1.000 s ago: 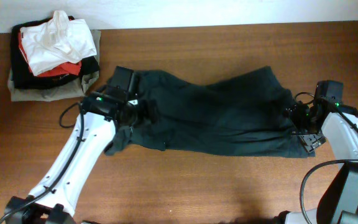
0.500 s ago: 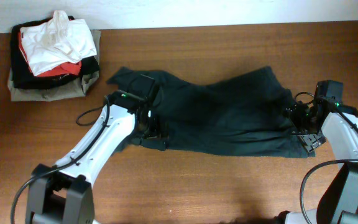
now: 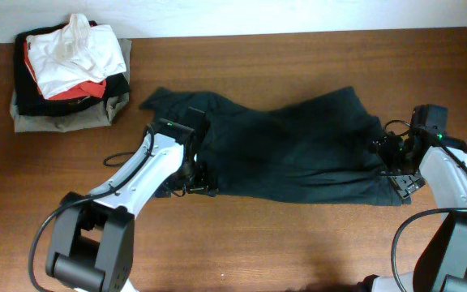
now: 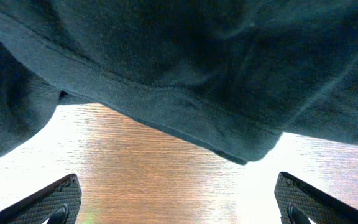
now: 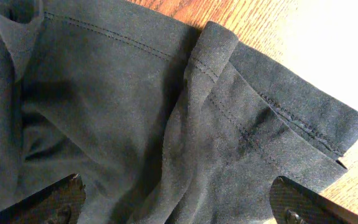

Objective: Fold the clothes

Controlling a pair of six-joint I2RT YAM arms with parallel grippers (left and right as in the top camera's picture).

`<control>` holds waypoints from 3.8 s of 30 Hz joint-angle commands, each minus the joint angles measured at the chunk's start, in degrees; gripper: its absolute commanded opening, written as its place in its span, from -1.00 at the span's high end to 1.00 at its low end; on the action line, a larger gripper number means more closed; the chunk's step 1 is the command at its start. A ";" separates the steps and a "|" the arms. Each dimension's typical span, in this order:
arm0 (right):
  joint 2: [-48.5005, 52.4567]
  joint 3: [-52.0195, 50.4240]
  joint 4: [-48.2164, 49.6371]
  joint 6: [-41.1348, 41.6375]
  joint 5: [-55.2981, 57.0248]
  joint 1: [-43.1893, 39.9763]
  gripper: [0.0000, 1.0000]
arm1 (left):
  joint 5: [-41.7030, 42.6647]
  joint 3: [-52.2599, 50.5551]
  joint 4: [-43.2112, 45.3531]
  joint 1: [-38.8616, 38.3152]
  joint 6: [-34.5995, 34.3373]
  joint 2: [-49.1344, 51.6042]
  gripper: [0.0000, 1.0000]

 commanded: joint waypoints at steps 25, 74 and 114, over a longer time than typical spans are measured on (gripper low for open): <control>0.39 0.92 0.52 -0.22 0.17 0.33 -0.97 | -5.25 -0.66 4.83 0.26 -34.53 5.03 -0.98; 0.39 0.92 1.81 -0.24 0.17 0.33 -0.97 | -17.29 5.49 47.32 0.42 -11.30 14.32 -0.98; 0.39 0.92 -0.55 -0.24 0.13 0.33 -0.98 | 7.06 -0.28 12.24 20.74 17.53 -1.38 -0.98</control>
